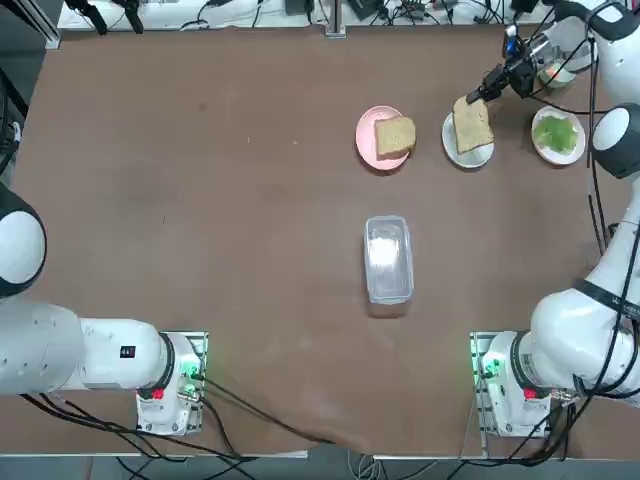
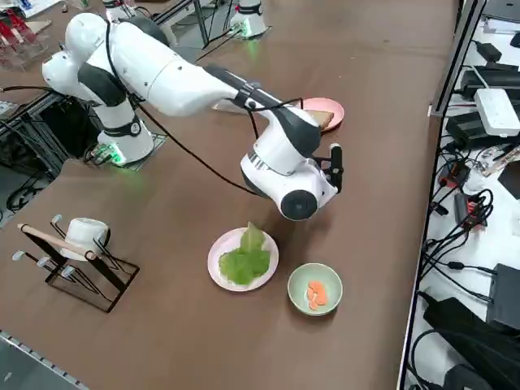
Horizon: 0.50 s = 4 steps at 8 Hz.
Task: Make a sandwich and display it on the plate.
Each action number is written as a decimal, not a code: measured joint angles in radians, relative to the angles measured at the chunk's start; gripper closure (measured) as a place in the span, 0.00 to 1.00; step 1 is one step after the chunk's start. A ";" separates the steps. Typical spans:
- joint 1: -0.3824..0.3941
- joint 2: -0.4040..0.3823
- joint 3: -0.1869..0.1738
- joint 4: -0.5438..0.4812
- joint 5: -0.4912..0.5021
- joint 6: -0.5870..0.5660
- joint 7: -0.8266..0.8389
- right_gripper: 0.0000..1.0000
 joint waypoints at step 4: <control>-0.006 0.016 0.000 -0.001 0.000 0.000 -0.015 0.90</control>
